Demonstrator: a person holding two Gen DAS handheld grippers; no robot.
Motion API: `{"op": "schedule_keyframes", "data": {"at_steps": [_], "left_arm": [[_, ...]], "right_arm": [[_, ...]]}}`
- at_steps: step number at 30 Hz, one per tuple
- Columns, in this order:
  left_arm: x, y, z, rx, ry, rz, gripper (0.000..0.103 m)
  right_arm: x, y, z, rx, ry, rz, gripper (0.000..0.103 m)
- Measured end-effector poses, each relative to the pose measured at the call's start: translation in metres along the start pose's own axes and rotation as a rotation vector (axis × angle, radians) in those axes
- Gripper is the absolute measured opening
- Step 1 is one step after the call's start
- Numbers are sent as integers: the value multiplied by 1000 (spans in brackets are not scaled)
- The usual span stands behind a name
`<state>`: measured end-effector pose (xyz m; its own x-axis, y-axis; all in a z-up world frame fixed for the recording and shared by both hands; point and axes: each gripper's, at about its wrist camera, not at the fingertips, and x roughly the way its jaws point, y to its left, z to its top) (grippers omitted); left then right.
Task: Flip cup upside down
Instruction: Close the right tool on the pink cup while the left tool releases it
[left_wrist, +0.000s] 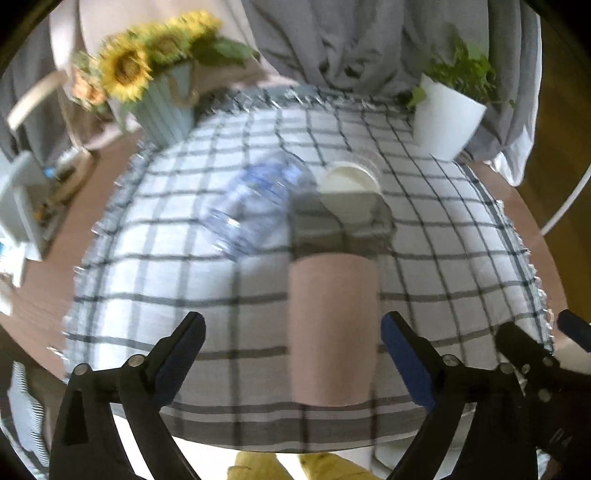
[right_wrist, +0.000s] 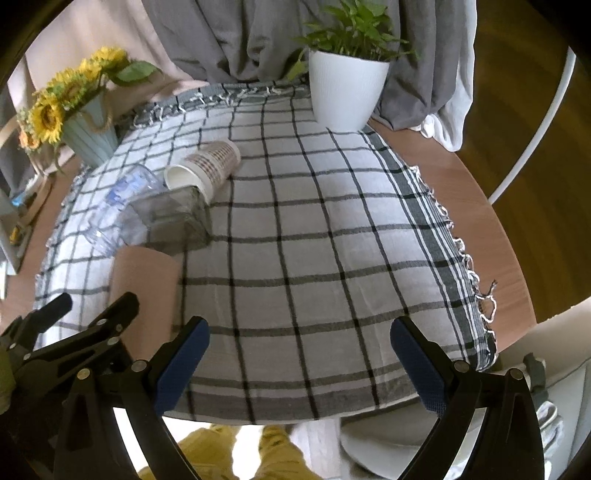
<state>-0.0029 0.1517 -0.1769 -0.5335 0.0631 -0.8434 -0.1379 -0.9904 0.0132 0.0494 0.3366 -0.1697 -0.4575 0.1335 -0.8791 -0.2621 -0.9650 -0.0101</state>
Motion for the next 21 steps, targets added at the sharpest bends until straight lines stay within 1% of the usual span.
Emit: {"op": "schedule_keyframes", "data": {"at_steps": [3, 6, 13, 16, 18, 20, 21], "left_arm": [[-9, 18, -1, -4, -25, 52, 99], [-12, 37, -4, -14, -23, 86, 99], [-2, 76, -16, -22, 37, 104, 99], [3, 91, -19, -10, 54, 110, 99], [6, 99, -21, -2, 66, 111, 99], [8, 107, -23, 6, 72, 112, 99], [10, 111, -24, 11, 74, 114, 99]], "right_arm": [[-5, 9, 0, 11, -10, 19, 99], [-5, 21, -2, 19, -1, 44, 99], [5, 63, -14, -5, 43, 108, 99], [11, 81, -20, -7, 66, 133, 99], [18, 91, -24, 0, 86, 160, 97], [25, 98, -27, 16, 114, 179, 91], [30, 102, -28, 28, 131, 191, 90]]}}
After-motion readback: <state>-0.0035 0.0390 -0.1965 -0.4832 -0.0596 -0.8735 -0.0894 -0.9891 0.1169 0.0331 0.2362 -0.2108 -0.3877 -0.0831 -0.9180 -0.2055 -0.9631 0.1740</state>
